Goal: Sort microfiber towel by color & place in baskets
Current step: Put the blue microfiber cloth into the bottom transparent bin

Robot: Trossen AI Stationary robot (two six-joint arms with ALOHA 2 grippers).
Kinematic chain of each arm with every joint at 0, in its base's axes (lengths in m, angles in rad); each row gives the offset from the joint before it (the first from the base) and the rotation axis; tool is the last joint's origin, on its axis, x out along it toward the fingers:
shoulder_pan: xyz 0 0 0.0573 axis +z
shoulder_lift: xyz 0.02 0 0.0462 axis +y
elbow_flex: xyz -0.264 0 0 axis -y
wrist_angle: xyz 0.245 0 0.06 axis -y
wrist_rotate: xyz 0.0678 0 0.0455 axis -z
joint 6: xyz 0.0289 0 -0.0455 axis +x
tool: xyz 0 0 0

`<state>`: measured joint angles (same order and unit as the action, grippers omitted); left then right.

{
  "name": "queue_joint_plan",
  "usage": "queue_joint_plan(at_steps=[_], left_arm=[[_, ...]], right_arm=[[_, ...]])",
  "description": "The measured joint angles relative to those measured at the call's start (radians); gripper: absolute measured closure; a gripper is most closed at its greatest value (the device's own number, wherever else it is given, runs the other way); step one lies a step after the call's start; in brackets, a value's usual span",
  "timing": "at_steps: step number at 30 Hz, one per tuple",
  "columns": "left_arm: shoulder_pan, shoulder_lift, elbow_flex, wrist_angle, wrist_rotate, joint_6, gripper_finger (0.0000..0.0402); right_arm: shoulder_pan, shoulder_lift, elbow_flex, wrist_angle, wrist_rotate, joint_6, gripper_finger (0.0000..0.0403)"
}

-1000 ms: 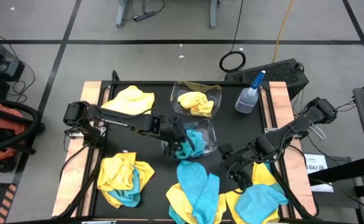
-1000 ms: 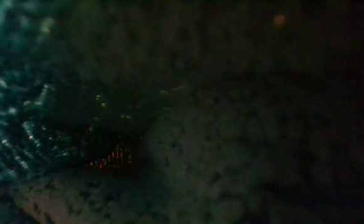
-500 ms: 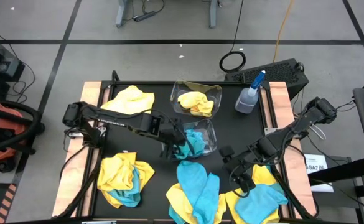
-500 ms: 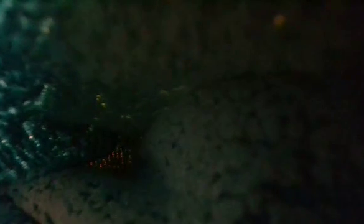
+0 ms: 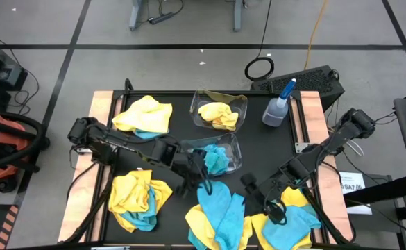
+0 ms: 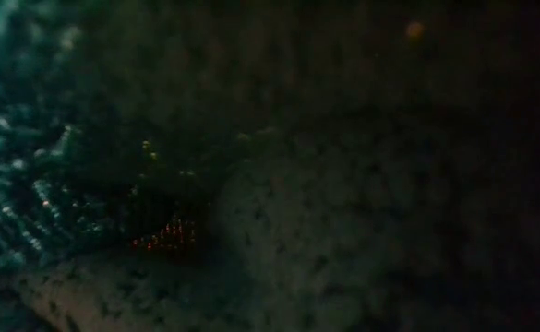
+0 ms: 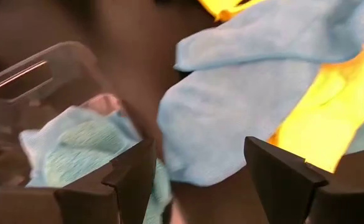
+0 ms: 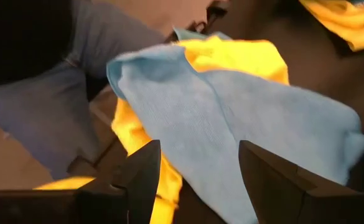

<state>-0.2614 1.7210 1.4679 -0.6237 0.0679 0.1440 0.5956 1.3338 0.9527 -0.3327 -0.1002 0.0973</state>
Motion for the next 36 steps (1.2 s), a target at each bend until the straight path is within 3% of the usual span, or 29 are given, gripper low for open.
queue_joint_plan(at_steps=[7, 17, 25, 30, 33, 36], left_arm=[[-0.072, 0.000, 0.000, 0.070, 0.002, -0.042, 0.0152], [-0.176, 0.010, -0.001, 0.101, -0.001, -0.156, 0.0152], [-0.259, 0.086, -0.001, 0.145, -0.015, -0.210, 0.0152], [-0.285, 0.155, -0.002, 0.147, -0.017, -0.218, 0.0152], [-0.293, 0.187, -0.002, 0.153, -0.017, -0.236, 0.0152], [-0.294, 0.206, -0.002, 0.155, -0.017, -0.245, 0.0152]], right_arm=[[0.027, 0.055, -0.090, 0.235, -0.006, 0.041, 0.0195], [0.048, 0.266, -0.094, 0.485, -0.005, 0.046, 0.0195], [0.044, 0.359, -0.094, 0.551, 0.083, 0.050, 0.0195], [0.039, 0.421, -0.094, 0.592, 0.084, 0.084, 0.0195], [0.038, 0.435, -0.085, 0.601, 0.076, 0.092, 0.0210], [0.039, 0.424, -0.074, 0.609, 0.077, 0.076, 0.0255]])
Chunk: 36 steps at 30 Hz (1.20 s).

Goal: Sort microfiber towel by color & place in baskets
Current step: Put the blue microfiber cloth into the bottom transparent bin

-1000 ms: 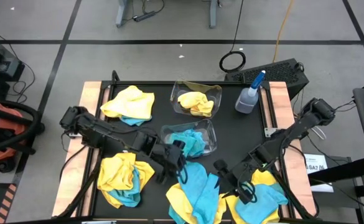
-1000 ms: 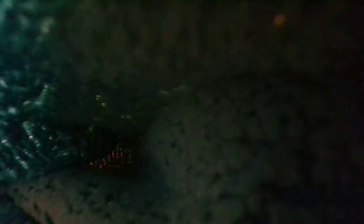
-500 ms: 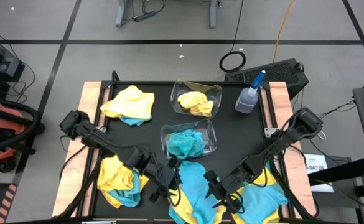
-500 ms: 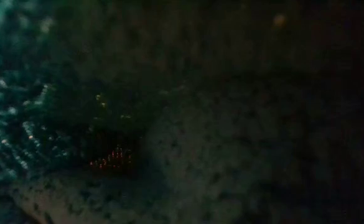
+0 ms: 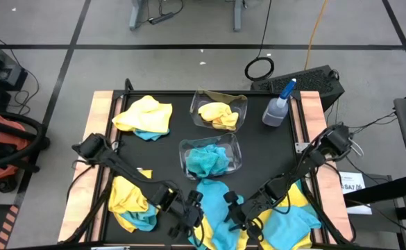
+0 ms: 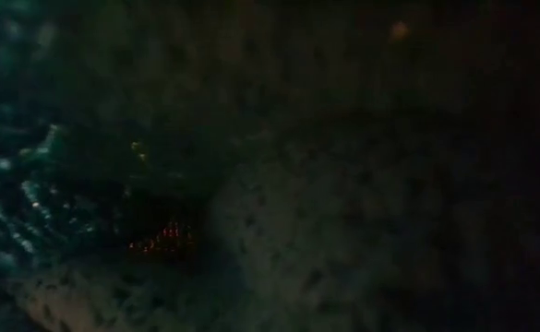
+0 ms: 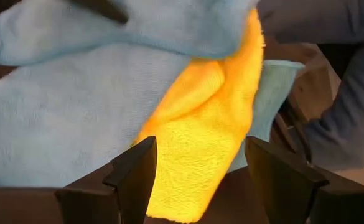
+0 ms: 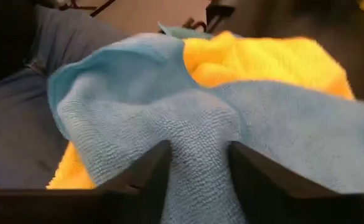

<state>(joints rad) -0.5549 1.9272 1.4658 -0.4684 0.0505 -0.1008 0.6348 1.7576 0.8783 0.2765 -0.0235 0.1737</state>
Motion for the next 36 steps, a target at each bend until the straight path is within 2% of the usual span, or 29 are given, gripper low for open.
queue_joint_plan(at_steps=[4, 6, 13, 18, 23, 29, 36], left_arm=[[0.000, 0.009, 0.000, 0.024, -0.003, 0.001, 0.0152], [0.000, 0.009, 0.000, 0.035, -0.003, 0.001, 0.0152], [0.001, 0.009, 0.000, 0.044, -0.019, 0.009, 0.0152], [0.011, 0.009, 0.000, 0.061, -0.067, 0.011, 0.0152], [0.024, 0.014, 0.000, 0.151, -0.078, 0.011, 0.0152], [0.033, 0.035, 0.000, 0.252, -0.159, 0.004, 0.0152], [0.072, 0.100, 0.002, 0.402, -0.172, 0.001, 0.0152]], right_arm=[[0.002, -0.022, 0.000, 0.002, -0.001, -0.039, 0.0356], [0.003, -0.030, 0.000, -0.009, -0.002, -0.060, 0.0389], [0.010, -0.080, 0.000, -0.011, 0.011, -0.087, 0.0400], [0.023, -0.165, 0.000, -0.042, 0.089, -0.144, 0.0401], [0.041, -0.275, 0.000, -0.078, 0.190, -0.214, 0.0402], [0.055, -0.361, 0.000, -0.152, 0.311, -0.245, 0.0402], [0.072, -0.383, 0.000, -0.124, 0.359, -0.305, 0.0403]])
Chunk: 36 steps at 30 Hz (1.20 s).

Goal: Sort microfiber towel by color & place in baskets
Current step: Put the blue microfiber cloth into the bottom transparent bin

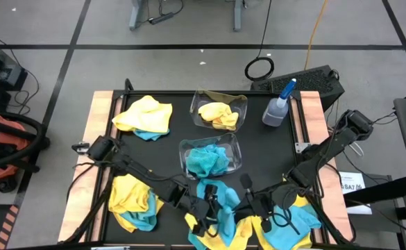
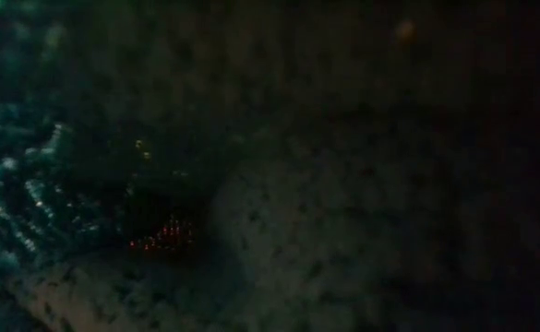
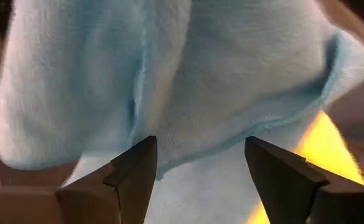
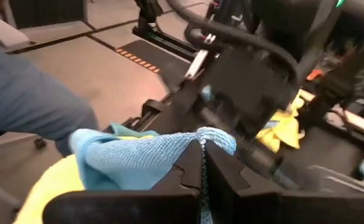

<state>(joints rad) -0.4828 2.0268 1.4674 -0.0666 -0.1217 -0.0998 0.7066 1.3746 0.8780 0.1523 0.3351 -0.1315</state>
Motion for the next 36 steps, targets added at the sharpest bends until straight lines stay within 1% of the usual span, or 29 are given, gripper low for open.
queue_joint_plan(at_steps=[2, 4, 5, 10, 14, 16, 19, 21, 23, 24, 26, 29, 30, 31, 36], left_arm=[[0.009, 0.010, -0.002, 0.015, -0.003, 0.000, 0.0152], [0.022, 0.031, 0.000, 0.092, -0.004, 0.000, 0.0152], [0.024, 0.034, 0.000, 0.097, -0.004, 0.000, 0.0152], [0.033, 0.049, -0.001, 0.196, 0.002, 0.001, 0.0147], [0.037, 0.050, -0.001, 0.267, 0.044, 0.003, 0.0118], [0.039, 0.050, -0.001, 0.280, 0.076, 0.029, 0.0106], [0.039, 0.050, -0.001, 0.305, 0.080, 0.034, 0.0111], [0.040, 0.050, -0.001, 0.319, 0.080, 0.037, 0.0130], [0.044, 0.056, -0.001, 0.333, 0.080, 0.037, 0.0165], [0.046, 0.057, -0.001, 0.334, 0.080, 0.038, 0.0188], [0.049, 0.059, -0.001, 0.335, 0.077, 0.053, 0.0247], [0.050, 0.059, -0.001, 0.337, 0.063, 0.082, 0.0353], [0.051, 0.059, -0.001, 0.333, 0.063, 0.088, 0.0377], [0.050, 0.059, -0.001, 0.329, 0.061, 0.089, 0.0386], [0.051, 0.059, -0.001, 0.300, 0.030, 0.107, 0.0397]], right_arm=[[0.004, 0.000, 0.000, 0.008, 0.035, -0.027, 0.0403], [0.006, 0.000, 0.000, 0.018, 0.061, -0.037, 0.0403], [0.007, -0.001, 0.000, 0.019, 0.066, -0.046, 0.0403], [0.012, -0.006, 0.000, 0.049, 0.066, -0.080, 0.0403], [0.012, -0.008, 0.000, 0.062, 0.066, -0.098, 0.0403], [0.011, -0.008, 0.000, 0.063, 0.066, -0.105, 0.0403], [0.011, -0.008, 0.000, 0.069, 0.066, -0.109, 0.0402], [0.011, -0.008, 0.000, 0.077, 0.066, -0.116, 0.0402], [0.011, -0.008, 0.000, 0.082, 0.065, -0.119, 0.0402], [0.011, -0.008, 0.000, 0.086, 0.064, -0.120, 0.0402], [0.011, -0.008, 0.000, 0.086, 0.064, -0.120, 0.0402], [0.013, -0.008, 0.000, 0.086, 0.060, -0.111, 0.0402], [0.015, -0.008, 0.000, 0.086, 0.060, -0.105, 0.0402], [0.015, -0.008, 0.000, 0.085, 0.059, -0.097, 0.0402], [0.043, -0.008, 0.000, 0.072, 0.052, -0.049, 0.0402]])
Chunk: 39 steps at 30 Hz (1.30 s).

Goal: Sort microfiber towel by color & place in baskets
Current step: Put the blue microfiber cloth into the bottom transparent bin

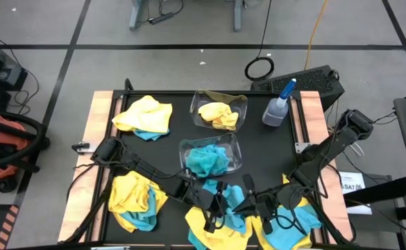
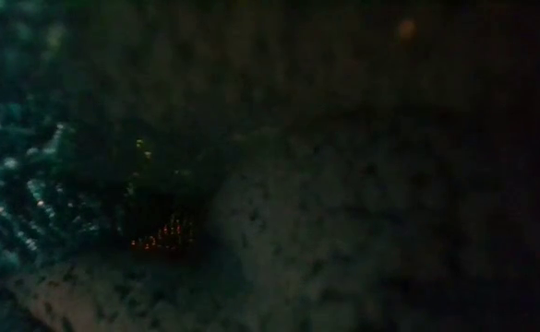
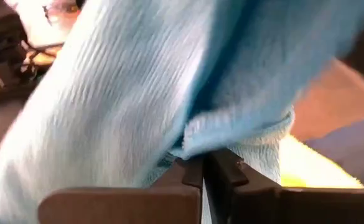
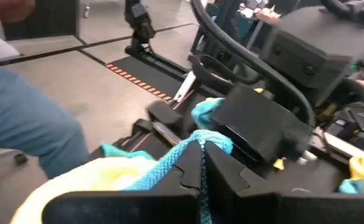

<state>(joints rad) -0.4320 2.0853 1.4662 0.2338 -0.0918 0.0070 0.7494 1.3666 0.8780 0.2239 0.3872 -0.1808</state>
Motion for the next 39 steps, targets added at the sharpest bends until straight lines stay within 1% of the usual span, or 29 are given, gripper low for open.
queue_joint_plan(at_steps=[5, 12, 13, 15, 18, 21, 27, 30, 32, 34, 36, 39], left_arm=[[0.000, -0.015, 0.000, -0.088, -0.056, 0.002, 0.0398], [-0.004, -0.108, 0.000, -0.206, -0.180, 0.072, 0.0400], [-0.005, -0.122, 0.000, -0.220, -0.189, 0.083, 0.0400], [-0.006, -0.145, 0.000, -0.240, -0.200, 0.092, 0.0400], [-0.008, -0.162, 0.001, -0.276, -0.203, 0.108, 0.0400], [-0.008, -0.167, 0.001, -0.311, -0.205, 0.104, 0.0401], [-0.016, -0.167, 0.001, -0.417, -0.215, 0.065, 0.0401], [-0.016, -0.167, 0.001, -0.453, -0.227, 0.052, 0.0401], [-0.015, -0.167, 0.001, -0.476, -0.228, 0.047, 0.0401], [-0.015, -0.167, 0.001, -0.506, -0.228, 0.025, 0.0401], [-0.016, -0.167, 0.001, -0.545, -0.229, 0.004, 0.0401], [-0.015, -0.167, 0.001, -0.589, -0.231, -0.019, 0.0401]], right_arm=[[0.053, 0.000, 0.000, -0.067, -0.001, 0.100, 0.0402], [0.098, 0.000, 0.000, -0.252, 0.004, 0.356, 0.0403], [0.098, 0.004, 0.000, -0.279, 0.017, 0.388, 0.0402], [0.098, 0.017, 0.000, -0.333, 0.081, 0.438, 0.0392], [0.097, 0.040, 0.000, -0.422, 0.181, 0.495, 0.0357], [0.097, 0.066, 0.000, -0.483, 0.268, 0.540, 0.0297], [0.056, 0.152, 0.000, -0.467, 0.246, 0.628, 0.0157], [0.017, 0.208, 0.000, -0.437, 0.148, 0.644, 0.0107], [-0.006, 0.249, 0.000, -0.397, 0.109, 0.636, 0.0086], [-0.024, 0.283, 0.000, -0.349, 0.082, 0.608, 0.0077], [-0.043, 0.315, 0.000, -0.302, 0.051, 0.576, 0.0075], [-0.073, 0.347, 0.000, -0.295, 0.024, 0.561, 0.0082]])
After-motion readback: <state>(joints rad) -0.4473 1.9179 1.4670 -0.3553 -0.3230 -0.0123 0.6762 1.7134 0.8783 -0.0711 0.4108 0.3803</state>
